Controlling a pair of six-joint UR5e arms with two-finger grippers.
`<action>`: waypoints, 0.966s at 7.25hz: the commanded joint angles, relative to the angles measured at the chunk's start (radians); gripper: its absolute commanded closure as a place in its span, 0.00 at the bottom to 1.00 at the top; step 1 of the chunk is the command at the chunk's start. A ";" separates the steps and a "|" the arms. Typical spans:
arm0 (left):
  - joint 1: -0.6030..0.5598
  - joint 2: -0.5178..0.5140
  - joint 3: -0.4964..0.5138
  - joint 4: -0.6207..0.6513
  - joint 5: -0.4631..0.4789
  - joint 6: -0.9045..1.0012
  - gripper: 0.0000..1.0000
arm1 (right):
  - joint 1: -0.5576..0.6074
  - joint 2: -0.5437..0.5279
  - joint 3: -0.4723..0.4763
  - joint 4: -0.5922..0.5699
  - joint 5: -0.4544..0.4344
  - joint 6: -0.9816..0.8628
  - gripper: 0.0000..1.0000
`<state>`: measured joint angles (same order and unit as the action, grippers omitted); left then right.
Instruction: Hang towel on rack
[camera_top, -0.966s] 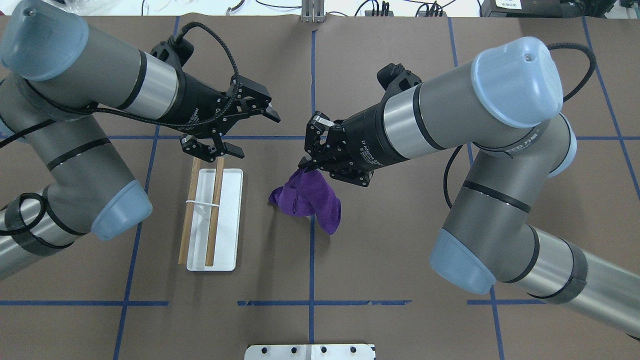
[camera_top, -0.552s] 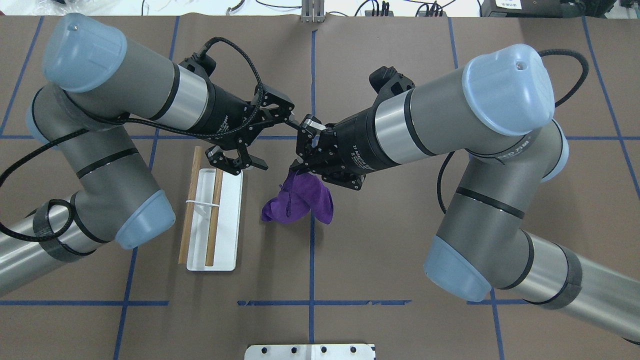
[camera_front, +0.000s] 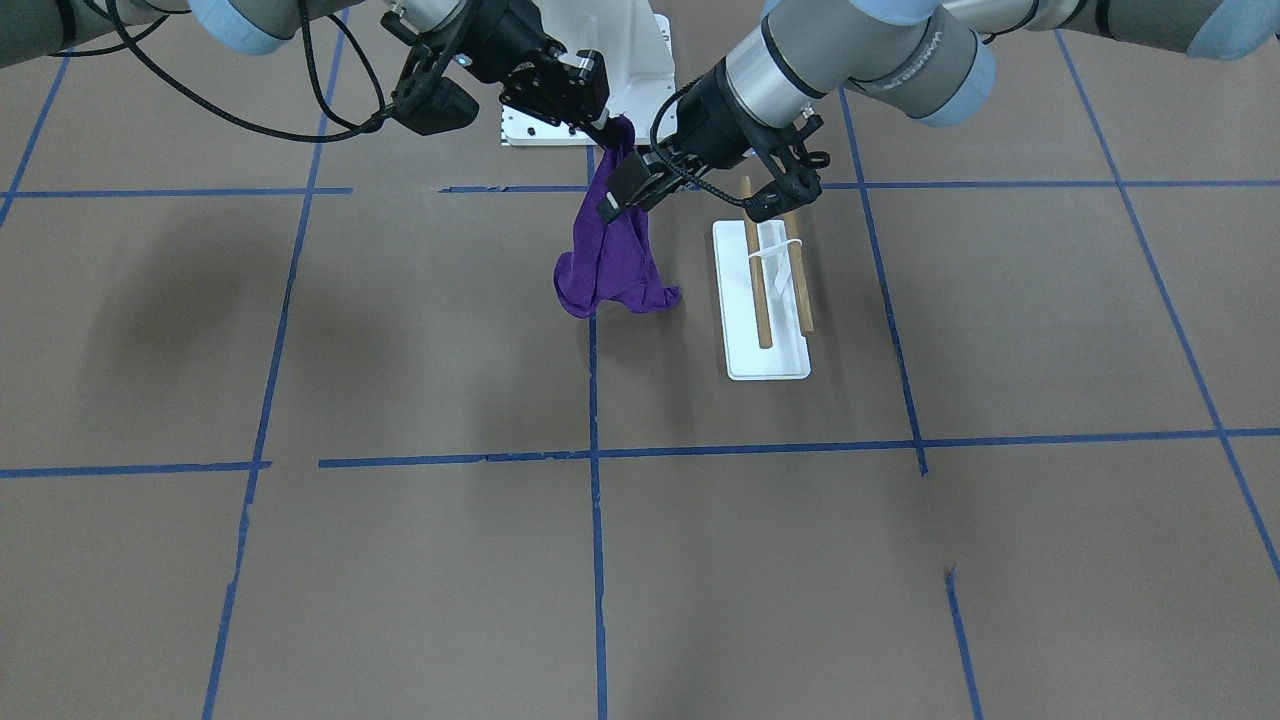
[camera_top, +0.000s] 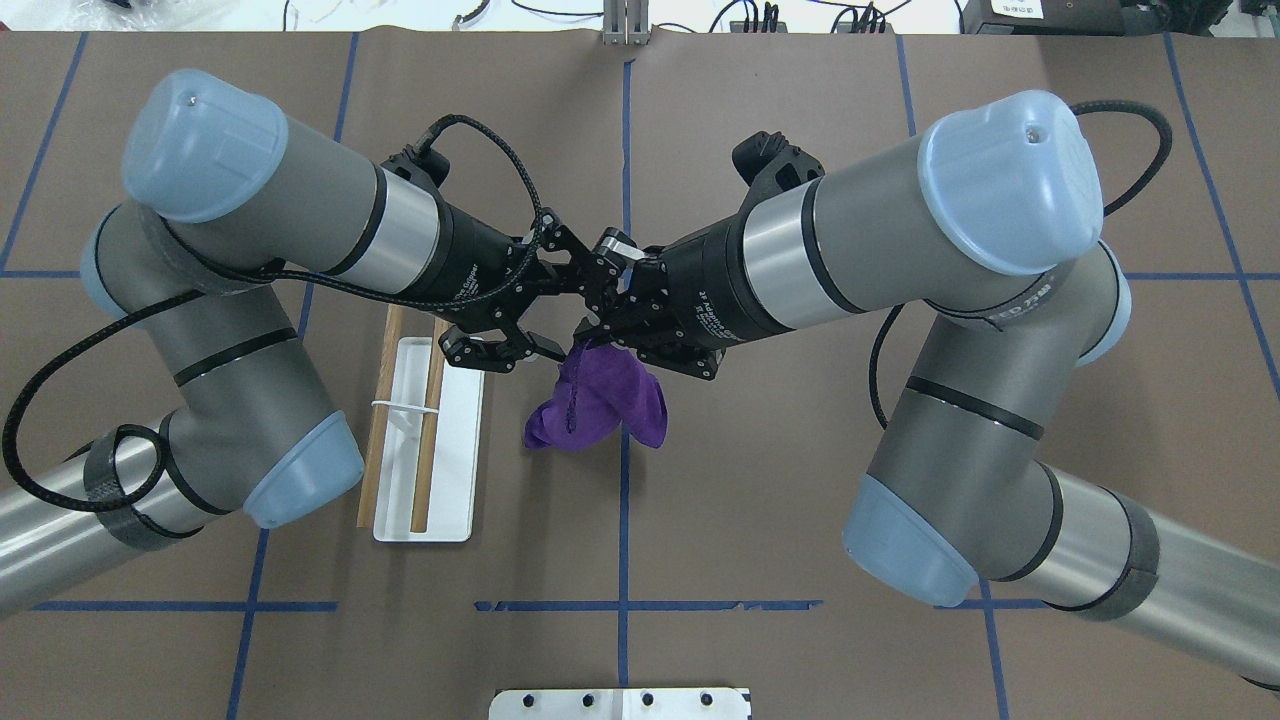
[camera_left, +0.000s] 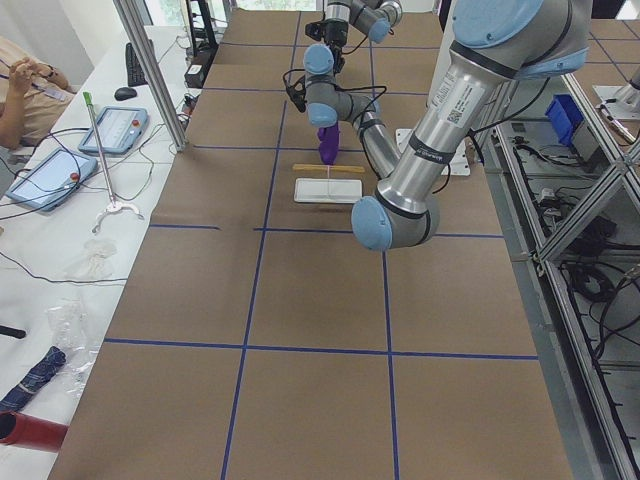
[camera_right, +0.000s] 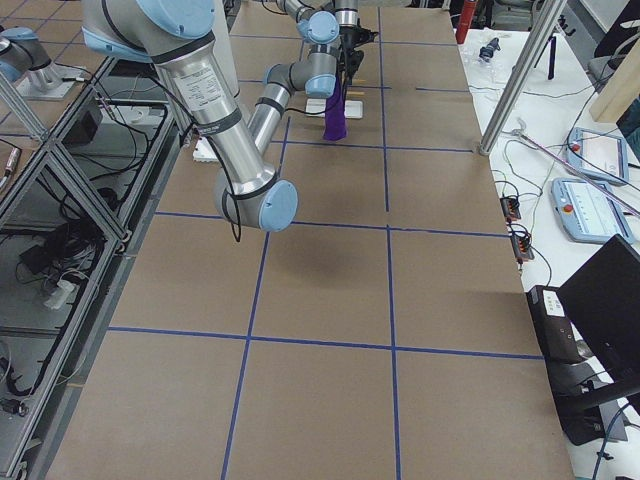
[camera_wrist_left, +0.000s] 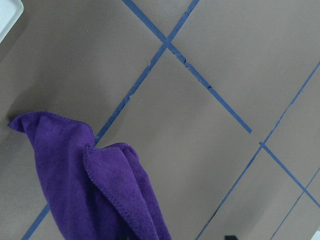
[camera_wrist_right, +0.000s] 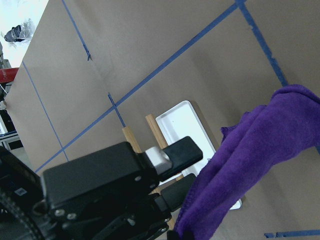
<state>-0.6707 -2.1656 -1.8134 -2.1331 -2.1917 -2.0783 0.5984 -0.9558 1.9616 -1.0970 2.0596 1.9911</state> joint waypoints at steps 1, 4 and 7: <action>0.003 0.012 -0.004 0.001 0.001 -0.002 0.70 | 0.000 0.000 -0.004 0.000 -0.003 -0.008 1.00; 0.003 0.013 -0.009 -0.001 0.000 -0.002 1.00 | 0.000 0.000 -0.004 0.000 -0.004 -0.009 1.00; 0.002 0.015 -0.014 -0.001 0.000 0.000 1.00 | 0.000 0.000 -0.004 0.000 -0.004 -0.008 0.99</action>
<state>-0.6681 -2.1510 -1.8258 -2.1338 -2.1920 -2.0790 0.5982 -0.9557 1.9574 -1.0968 2.0555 1.9822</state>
